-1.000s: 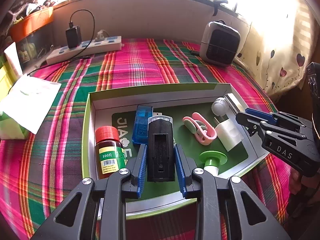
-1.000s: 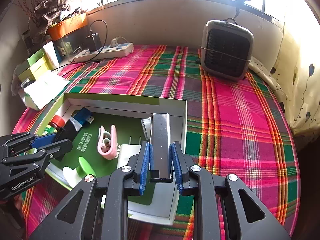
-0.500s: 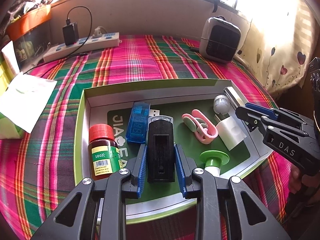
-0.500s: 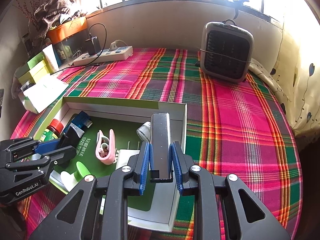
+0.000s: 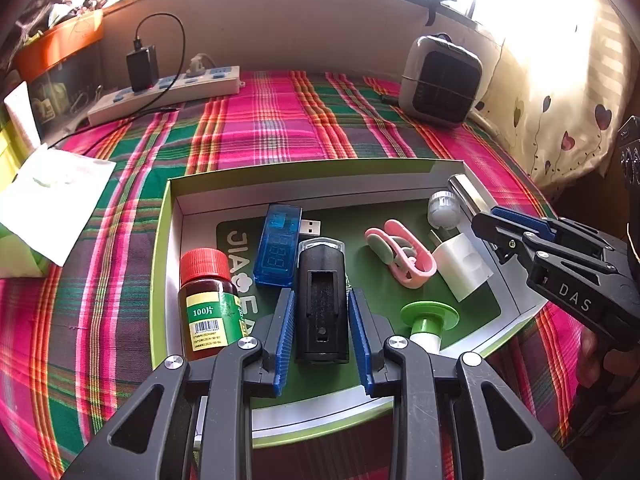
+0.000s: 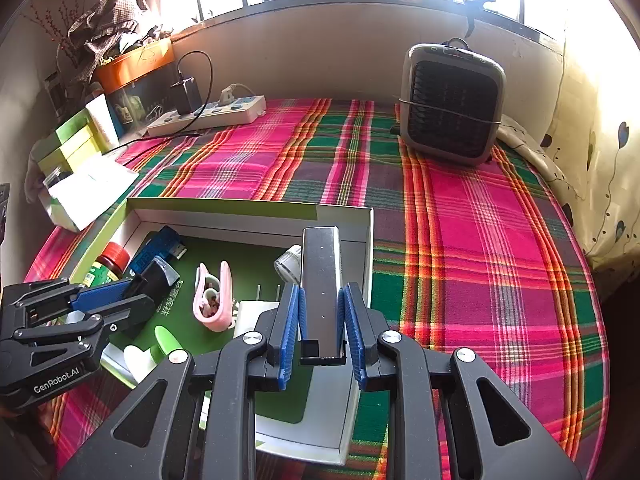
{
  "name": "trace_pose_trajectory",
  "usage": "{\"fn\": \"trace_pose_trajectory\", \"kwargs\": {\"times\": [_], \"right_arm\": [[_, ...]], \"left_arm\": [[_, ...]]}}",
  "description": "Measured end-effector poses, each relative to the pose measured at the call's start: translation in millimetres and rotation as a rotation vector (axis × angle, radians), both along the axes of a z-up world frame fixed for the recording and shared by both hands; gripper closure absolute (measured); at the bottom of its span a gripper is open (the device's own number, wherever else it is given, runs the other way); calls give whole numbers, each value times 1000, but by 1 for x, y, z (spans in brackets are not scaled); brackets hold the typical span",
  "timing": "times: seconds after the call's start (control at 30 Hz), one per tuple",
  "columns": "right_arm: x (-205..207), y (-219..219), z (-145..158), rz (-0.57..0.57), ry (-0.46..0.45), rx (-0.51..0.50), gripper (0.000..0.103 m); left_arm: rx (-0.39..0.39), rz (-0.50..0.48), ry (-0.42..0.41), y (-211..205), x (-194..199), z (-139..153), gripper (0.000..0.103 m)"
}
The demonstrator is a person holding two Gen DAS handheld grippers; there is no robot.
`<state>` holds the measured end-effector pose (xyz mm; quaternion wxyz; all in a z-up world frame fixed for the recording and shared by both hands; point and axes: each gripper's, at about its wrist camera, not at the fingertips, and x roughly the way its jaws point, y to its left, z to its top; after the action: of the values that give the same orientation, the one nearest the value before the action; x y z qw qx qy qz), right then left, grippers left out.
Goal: Organize rigid objects
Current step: 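Lower the black holder and grey bar into the tray and open both tools, then raise both open tools up out of the tray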
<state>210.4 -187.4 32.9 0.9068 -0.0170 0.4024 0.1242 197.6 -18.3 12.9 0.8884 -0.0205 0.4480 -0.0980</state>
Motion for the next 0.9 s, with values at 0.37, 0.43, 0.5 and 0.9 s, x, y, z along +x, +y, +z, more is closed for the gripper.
{"fn": "trace_pose_trajectory", "kwargs": {"times": [0.37, 0.43, 0.5, 0.9], "right_arm": [[-4, -1, 4, 4, -19, 23, 79], [-4, 0, 5, 3, -22, 23, 79], [-5, 0, 5, 2, -21, 22, 79], [-16, 0, 7, -6, -27, 24, 79]], "left_arm": [[-6, 1, -7, 0, -3, 3, 76], [-8, 1, -8, 0, -4, 4, 76], [-7, 4, -7, 0, -4, 4, 75], [-17, 6, -26, 1, -14, 12, 71]]}}
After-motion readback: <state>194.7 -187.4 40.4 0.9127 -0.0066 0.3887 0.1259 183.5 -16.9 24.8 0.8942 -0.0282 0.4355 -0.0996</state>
